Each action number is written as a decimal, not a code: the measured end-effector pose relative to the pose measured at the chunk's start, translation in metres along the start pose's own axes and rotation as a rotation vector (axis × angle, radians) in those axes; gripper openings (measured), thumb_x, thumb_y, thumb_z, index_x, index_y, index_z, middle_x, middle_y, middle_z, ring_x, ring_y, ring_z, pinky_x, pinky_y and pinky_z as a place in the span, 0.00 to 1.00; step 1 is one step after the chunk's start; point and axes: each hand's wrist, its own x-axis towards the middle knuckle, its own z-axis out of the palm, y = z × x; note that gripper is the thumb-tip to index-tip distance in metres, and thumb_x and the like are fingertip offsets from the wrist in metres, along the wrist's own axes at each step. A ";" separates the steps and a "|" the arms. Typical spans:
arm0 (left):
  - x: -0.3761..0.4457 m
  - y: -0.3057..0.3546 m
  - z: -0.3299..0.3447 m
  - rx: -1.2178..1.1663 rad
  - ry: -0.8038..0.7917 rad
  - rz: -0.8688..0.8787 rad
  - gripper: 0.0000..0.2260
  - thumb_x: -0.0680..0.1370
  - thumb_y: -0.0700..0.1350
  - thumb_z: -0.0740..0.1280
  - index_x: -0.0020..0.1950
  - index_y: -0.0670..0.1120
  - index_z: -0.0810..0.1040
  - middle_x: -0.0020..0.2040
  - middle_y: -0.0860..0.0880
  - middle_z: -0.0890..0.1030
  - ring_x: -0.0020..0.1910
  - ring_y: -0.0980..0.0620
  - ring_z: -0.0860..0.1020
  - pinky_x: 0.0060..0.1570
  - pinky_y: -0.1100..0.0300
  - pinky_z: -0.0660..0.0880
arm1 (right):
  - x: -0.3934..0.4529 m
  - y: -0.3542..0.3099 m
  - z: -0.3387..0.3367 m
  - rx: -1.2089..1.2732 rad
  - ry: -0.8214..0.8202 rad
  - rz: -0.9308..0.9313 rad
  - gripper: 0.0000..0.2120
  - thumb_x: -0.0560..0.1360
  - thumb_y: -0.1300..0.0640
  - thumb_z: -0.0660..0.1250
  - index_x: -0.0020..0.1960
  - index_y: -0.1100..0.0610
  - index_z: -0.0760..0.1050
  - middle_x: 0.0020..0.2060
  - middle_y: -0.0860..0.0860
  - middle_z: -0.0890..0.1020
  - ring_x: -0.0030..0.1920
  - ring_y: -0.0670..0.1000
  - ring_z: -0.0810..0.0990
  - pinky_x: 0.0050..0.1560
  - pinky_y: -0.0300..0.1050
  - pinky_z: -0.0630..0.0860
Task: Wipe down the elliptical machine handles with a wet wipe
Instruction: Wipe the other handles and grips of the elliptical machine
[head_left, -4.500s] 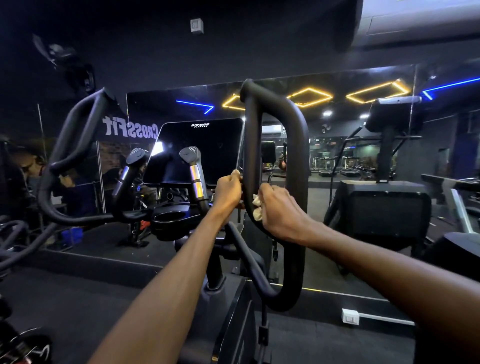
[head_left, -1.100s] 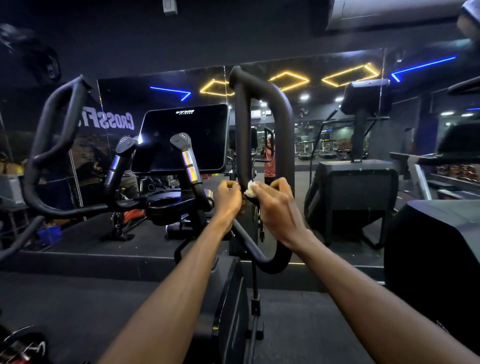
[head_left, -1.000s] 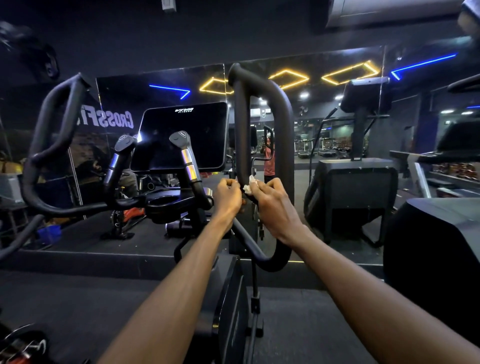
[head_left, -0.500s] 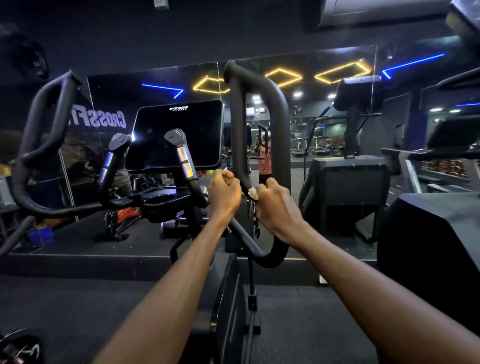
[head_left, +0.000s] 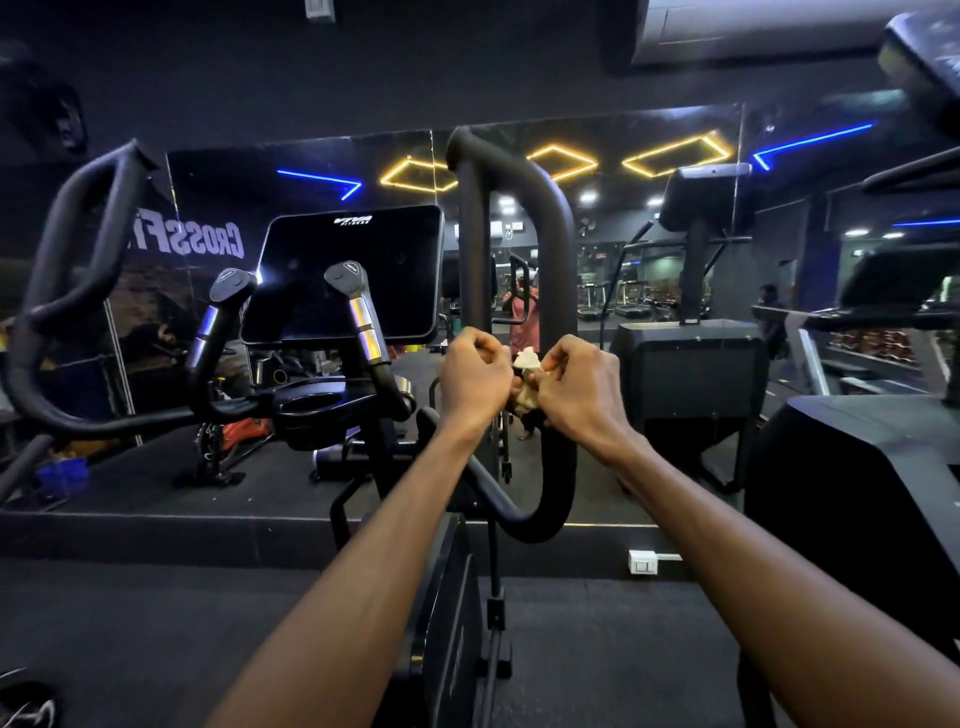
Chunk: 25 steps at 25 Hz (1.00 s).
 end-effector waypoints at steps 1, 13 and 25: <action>-0.004 0.006 0.004 0.071 -0.056 0.018 0.03 0.77 0.43 0.68 0.46 0.47 0.81 0.39 0.54 0.81 0.37 0.57 0.80 0.33 0.68 0.73 | 0.000 0.000 -0.002 0.010 0.011 0.001 0.04 0.71 0.61 0.72 0.39 0.56 0.78 0.34 0.52 0.82 0.36 0.53 0.82 0.38 0.54 0.81; 0.005 0.034 0.052 -0.256 -0.038 -0.220 0.13 0.80 0.36 0.60 0.59 0.44 0.81 0.53 0.49 0.83 0.48 0.53 0.81 0.44 0.65 0.79 | 0.036 -0.003 -0.034 0.423 0.040 0.353 0.08 0.74 0.69 0.63 0.50 0.61 0.75 0.39 0.58 0.83 0.27 0.49 0.83 0.28 0.42 0.79; 0.040 0.059 0.068 -0.454 0.098 -0.174 0.13 0.84 0.44 0.57 0.66 0.45 0.75 0.57 0.46 0.81 0.55 0.49 0.80 0.57 0.57 0.76 | 0.081 0.012 -0.030 0.426 0.007 0.353 0.09 0.66 0.60 0.61 0.44 0.50 0.75 0.44 0.53 0.84 0.47 0.58 0.84 0.49 0.62 0.82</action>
